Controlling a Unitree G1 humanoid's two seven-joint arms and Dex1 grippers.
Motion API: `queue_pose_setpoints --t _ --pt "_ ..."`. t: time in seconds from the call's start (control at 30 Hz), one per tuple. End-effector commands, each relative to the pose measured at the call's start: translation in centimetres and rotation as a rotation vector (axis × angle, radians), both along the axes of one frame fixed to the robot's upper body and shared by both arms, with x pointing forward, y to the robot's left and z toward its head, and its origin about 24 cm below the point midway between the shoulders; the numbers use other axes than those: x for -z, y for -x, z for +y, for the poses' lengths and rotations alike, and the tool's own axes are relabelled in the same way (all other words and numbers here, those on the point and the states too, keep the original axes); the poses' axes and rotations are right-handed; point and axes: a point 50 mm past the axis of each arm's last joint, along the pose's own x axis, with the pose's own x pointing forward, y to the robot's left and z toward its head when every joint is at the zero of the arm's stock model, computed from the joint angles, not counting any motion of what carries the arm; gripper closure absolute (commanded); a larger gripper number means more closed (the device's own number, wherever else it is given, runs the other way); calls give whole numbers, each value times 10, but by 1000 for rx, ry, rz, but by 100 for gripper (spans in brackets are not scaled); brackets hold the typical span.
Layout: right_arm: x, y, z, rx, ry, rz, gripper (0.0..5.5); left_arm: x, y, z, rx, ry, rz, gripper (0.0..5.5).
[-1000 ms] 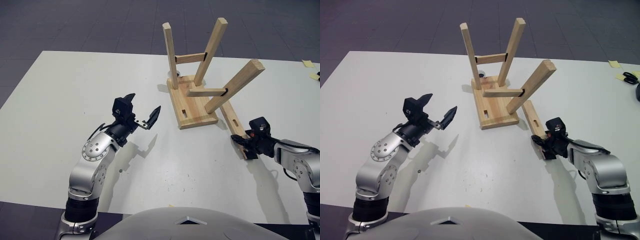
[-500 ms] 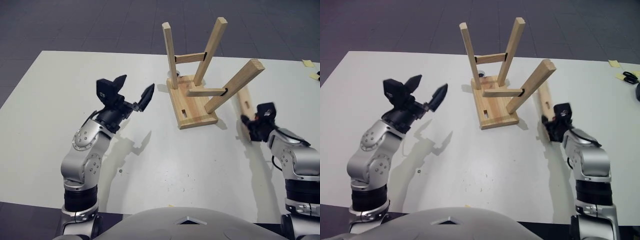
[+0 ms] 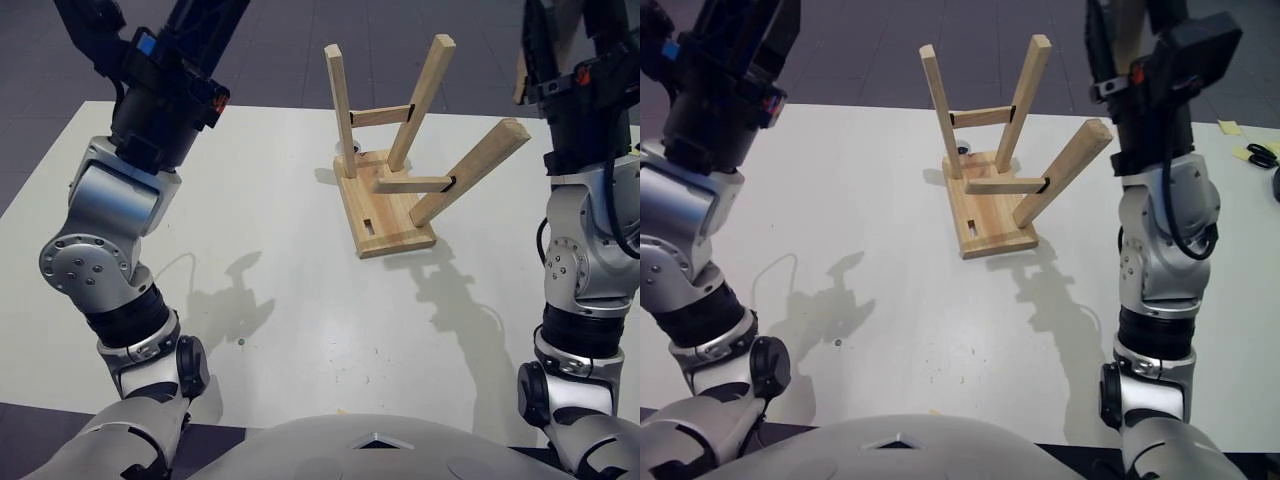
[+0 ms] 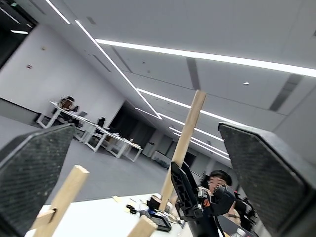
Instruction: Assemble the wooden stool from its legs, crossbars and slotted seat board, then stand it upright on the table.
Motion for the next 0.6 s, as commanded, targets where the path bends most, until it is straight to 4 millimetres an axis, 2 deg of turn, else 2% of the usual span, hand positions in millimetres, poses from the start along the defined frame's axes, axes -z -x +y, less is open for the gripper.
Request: queue_pose_setpoints --t 0.03,0.3,0.43,0.6 --pt "17 10 22 -134 97 77 339 -1 4 -9 66 -116 -13 10" --pt "55 24 46 -209 235 176 339 -11 9 -18 164 -125 -43 10" --pt "64 31 54 -247 265 195 339 -11 2 -19 158 -102 0 10" --pt "69 33 60 -258 296 190 339 -4 -8 -22 87 -162 87 10"
